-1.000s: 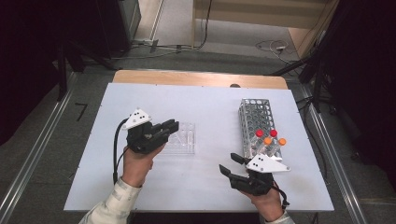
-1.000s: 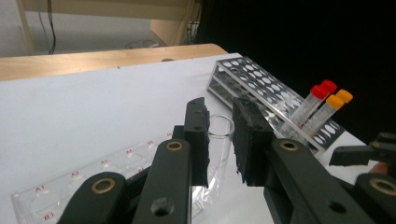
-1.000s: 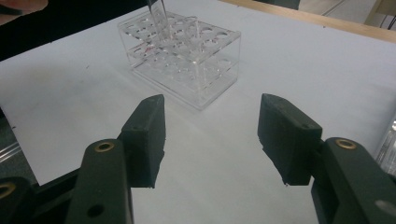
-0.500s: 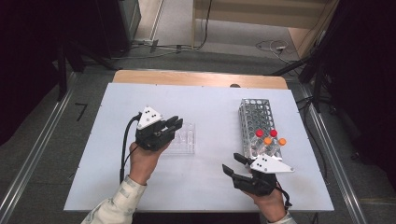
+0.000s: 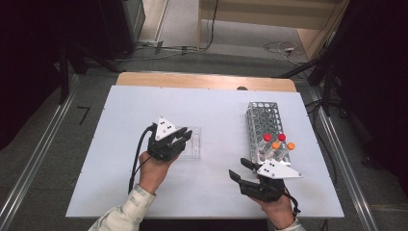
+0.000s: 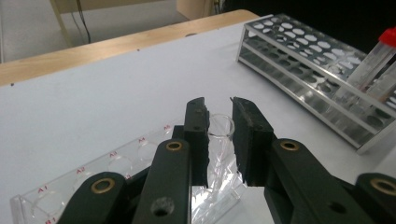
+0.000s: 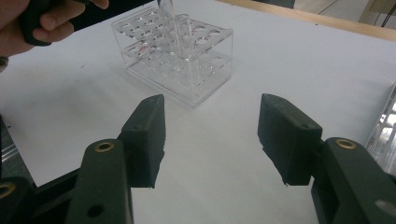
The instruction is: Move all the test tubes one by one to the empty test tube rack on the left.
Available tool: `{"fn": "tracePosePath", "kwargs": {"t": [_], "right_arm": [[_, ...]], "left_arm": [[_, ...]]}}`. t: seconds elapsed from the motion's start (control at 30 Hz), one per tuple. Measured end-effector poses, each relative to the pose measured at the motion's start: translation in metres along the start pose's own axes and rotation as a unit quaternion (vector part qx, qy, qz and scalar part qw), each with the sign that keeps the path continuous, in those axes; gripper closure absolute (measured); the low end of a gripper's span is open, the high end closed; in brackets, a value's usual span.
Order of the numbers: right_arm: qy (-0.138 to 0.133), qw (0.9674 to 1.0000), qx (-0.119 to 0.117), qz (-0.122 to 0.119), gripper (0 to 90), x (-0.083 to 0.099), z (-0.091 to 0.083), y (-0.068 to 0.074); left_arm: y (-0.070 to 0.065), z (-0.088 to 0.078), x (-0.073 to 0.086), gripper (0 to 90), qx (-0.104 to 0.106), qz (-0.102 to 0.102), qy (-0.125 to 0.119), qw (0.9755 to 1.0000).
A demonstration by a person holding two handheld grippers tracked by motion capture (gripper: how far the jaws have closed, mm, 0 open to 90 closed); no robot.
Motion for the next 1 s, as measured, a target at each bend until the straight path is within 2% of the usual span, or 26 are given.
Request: {"fn": "tracePosePath", "kwargs": {"t": [0.17, 0.33, 0.63, 0.77, 0.93, 1.0], "right_arm": [[0.003, 1.0, -0.001, -0.001, 39.9, 0.001, 0.002, 0.001], [0.005, 1.0, -0.001, -0.001, 39.9, 0.001, 0.002, 0.001], [0.005, 1.0, 0.0, -0.002, 39.8, 0.001, 0.002, 0.001], [0.001, 1.0, 0.004, 0.0, 39.5, 0.001, -0.001, -0.001], [0.001, 0.9999, 0.011, 0.006, 38.5, 0.004, -0.007, -0.008], [-0.001, 0.9998, 0.015, 0.009, 38.0, 0.005, -0.01, -0.011]], "left_arm": [[-0.003, 0.003, 0.004, 76.9, -0.011, 0.013, 0.005, 0.9998], [-0.003, 0.005, 0.007, 76.7, -0.012, 0.011, 0.011, 0.9998], [-0.003, 0.0, 0.004, 70.9, 0.01, -0.001, -0.001, 0.9999], [0.0, -0.004, 0.003, 65.8, 0.022, -0.016, -0.007, 0.9996], [0.007, -0.008, 0.0, 56.3, 0.023, -0.046, -0.022, 0.9984], [0.01, -0.009, 0.0, 49.8, 0.016, -0.053, -0.022, 0.9982]]}}
Point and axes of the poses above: each handheld gripper's, and its own axes: z roughly forward along the jaws, x roughly out of its underside, y roughly to its left, the point moved 4 cm from there along z, roughly forward along the jaws, and after that the axes turned 1 degree about y, right-handed, at the moved point
